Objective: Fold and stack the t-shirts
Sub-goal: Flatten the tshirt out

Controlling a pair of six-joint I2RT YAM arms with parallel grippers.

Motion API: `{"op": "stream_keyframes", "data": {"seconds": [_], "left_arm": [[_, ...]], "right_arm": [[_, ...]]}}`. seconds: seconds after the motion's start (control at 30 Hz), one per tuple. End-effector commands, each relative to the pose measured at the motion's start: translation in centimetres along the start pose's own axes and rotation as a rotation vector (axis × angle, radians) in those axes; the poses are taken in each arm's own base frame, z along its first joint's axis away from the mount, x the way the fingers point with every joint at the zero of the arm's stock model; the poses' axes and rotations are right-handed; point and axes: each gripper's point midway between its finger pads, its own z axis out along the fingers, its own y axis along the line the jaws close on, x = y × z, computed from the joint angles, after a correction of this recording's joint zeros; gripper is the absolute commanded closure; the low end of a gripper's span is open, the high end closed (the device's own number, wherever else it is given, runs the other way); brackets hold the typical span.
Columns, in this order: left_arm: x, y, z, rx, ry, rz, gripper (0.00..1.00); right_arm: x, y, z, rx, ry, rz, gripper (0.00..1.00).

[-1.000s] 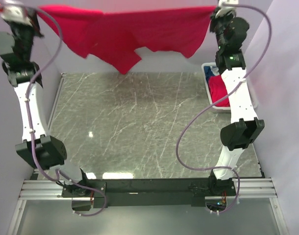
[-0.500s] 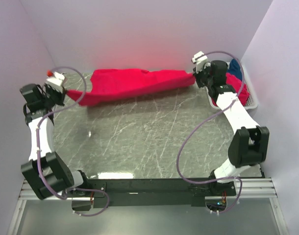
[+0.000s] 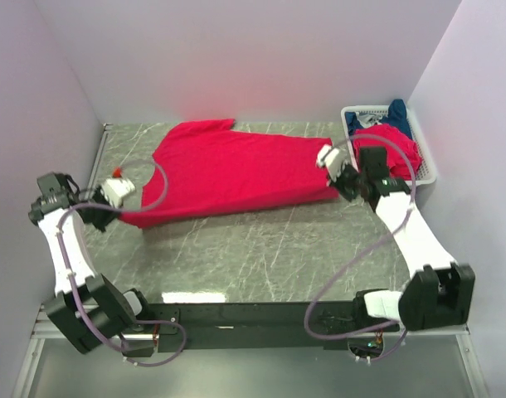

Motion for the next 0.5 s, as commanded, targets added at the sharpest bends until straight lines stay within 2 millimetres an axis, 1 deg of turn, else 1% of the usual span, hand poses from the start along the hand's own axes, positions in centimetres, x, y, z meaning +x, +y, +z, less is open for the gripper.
{"op": "stream_keyframes", "data": {"seconds": [0.0,0.03,0.07,0.1,0.13,0.17,0.2,0.23,0.27,0.3,0.33,0.37,0.4,0.47], "left_arm": [[2.7,-6.9,-2.0,0.179,0.114,0.14,1.0],[3.6,-7.7,-2.2,0.199,0.147,0.193,1.0],[4.6,-9.2,-2.0,0.234,0.162,0.194,1.0],[4.7,-9.6,-2.2,0.222,0.169,0.225,0.99],[5.3,-9.9,-2.2,0.225,0.186,0.258,0.99],[6.2,-11.0,-2.2,0.255,0.212,0.262,0.97],[6.6,-11.4,-2.4,0.261,0.229,0.285,0.82],[7.0,-11.6,-2.5,0.264,0.248,0.296,0.76],[7.6,-11.9,-2.7,0.27,0.273,0.293,0.71],[7.7,-11.9,-2.8,0.267,0.282,0.296,0.63],[7.8,-11.9,-2.8,0.264,0.288,0.289,0.6],[7.6,-11.7,-3.0,0.255,0.287,0.291,0.55],[7.5,-11.5,-3.0,0.255,0.284,0.286,0.53],[6.6,-10.8,-2.9,0.249,0.255,0.274,0.45]], "right_arm": [[2.8,3.6,-2.3,-0.083,0.047,-0.157,1.0],[3.6,4.2,-2.4,-0.093,0.063,-0.174,1.0],[4.2,4.6,-3.0,-0.088,0.069,-0.197,1.0],[5.8,5.7,-2.8,-0.112,0.105,-0.237,1.0],[6.4,6.1,-2.9,-0.117,0.119,-0.261,1.0],[7.1,6.9,-3.3,-0.134,0.144,-0.278,1.0],[7.8,7.6,-3.4,-0.157,0.168,-0.311,0.95],[8.3,7.8,-3.7,-0.165,0.186,-0.324,0.81],[8.6,8.3,-4.3,-0.176,0.194,-0.328,0.73],[8.6,8.4,-4.6,-0.181,0.192,-0.343,0.66],[8.6,8.5,-4.9,-0.182,0.19,-0.349,0.49],[8.5,8.7,-5.4,-0.178,0.184,-0.356,0.41],[8.4,8.6,-5.7,-0.17,0.18,-0.359,0.4],[7.7,8.3,-6.0,-0.156,0.162,-0.351,0.37]]}}
